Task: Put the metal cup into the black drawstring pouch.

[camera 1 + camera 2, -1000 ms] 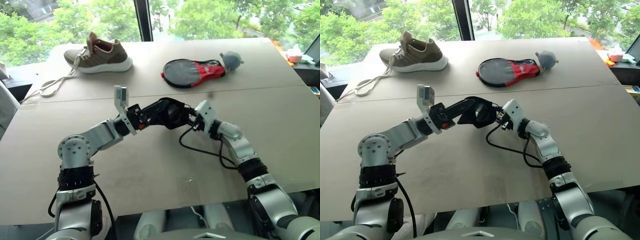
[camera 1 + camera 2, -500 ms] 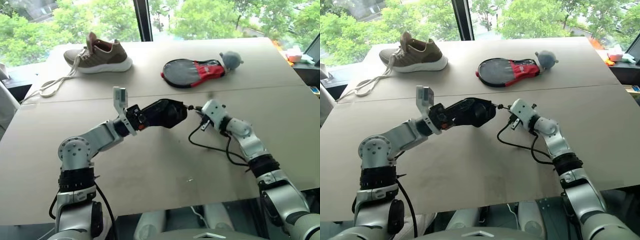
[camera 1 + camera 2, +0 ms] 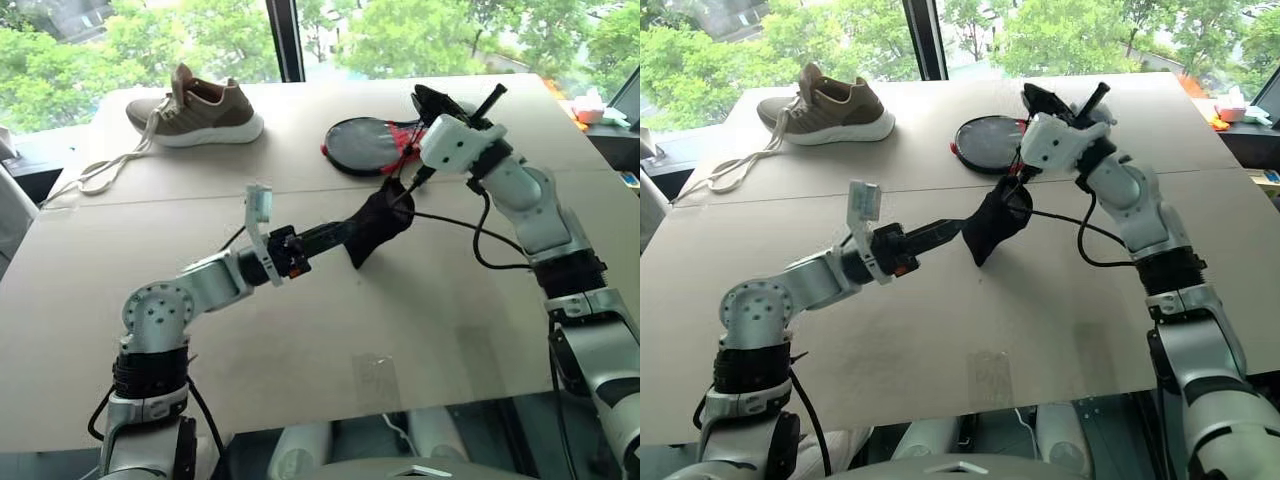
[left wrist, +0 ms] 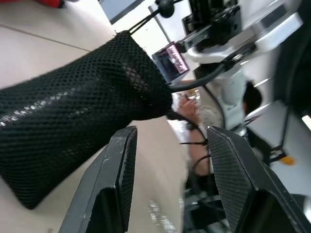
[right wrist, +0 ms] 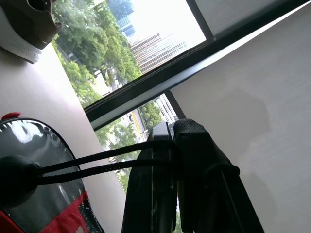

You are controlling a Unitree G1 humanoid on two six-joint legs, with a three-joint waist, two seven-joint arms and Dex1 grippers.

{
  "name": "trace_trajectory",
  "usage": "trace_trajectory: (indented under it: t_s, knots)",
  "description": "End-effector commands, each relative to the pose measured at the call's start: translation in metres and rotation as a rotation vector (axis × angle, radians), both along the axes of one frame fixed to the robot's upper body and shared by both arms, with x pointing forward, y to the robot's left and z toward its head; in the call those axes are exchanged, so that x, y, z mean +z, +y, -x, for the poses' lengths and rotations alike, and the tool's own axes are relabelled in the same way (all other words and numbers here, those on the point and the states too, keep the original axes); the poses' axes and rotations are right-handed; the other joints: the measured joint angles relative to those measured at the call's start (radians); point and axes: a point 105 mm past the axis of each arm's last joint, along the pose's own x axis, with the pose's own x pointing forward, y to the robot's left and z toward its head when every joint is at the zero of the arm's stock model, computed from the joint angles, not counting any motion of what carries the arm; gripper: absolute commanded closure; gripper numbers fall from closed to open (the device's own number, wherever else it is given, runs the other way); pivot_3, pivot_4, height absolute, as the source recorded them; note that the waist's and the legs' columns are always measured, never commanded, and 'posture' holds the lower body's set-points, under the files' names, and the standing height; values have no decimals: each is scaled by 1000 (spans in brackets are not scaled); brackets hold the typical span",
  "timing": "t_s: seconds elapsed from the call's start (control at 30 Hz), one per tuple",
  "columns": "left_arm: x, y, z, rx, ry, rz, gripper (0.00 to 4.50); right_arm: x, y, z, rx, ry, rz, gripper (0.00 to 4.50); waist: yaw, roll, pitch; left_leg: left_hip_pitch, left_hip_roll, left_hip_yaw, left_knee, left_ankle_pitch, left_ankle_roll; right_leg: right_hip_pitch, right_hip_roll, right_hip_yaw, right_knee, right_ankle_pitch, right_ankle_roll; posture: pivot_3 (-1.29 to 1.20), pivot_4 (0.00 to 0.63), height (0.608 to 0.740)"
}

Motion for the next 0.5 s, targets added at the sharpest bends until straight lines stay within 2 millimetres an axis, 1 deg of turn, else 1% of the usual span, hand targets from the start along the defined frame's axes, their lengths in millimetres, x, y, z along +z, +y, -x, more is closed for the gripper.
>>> trace_trajectory:
  t_s: [0.03, 0.13, 0.2, 0.4, 0.5]
  knots:
    - [14, -7, -1, -1, -265, -158, 2136, 38, 15, 24, 75, -144, 28, 4500, 0, 0, 0, 0, 0, 0, 0, 0, 0, 0, 0, 0, 0, 0, 0, 0, 150, 736]
    - [22, -6, -13, 66, -409, -220, 2136, 46, 19, 28, 87, -169, 36, 4500, 0, 0, 0, 1, 0, 1, 0, 0, 0, 0, 0, 1, 0, 0, 0, 0, 150, 736]
    - [35, -8, -18, 92, -491, -192, 2136, 50, 22, 30, 95, -180, 42, 4500, 1, 0, 0, 1, 0, 1, 0, 0, 0, 0, 0, 1, 0, 0, 0, 0, 150, 736]
    - [70, -10, -28, 143, -583, -58, 2136, 56, 30, 35, 120, -201, 53, 4500, 2, 0, 0, -1, 0, 0, 0, 0, 0, 0, -1, -1, -1, 0, 0, 0, 150, 736]
    - [80, -12, -34, 159, -619, -48, 2136, 58, 34, 37, 130, -210, 54, 4500, -1, 0, 0, -1, 0, 0, 0, 0, 0, 0, 0, -1, 0, 0, 0, 0, 150, 736]
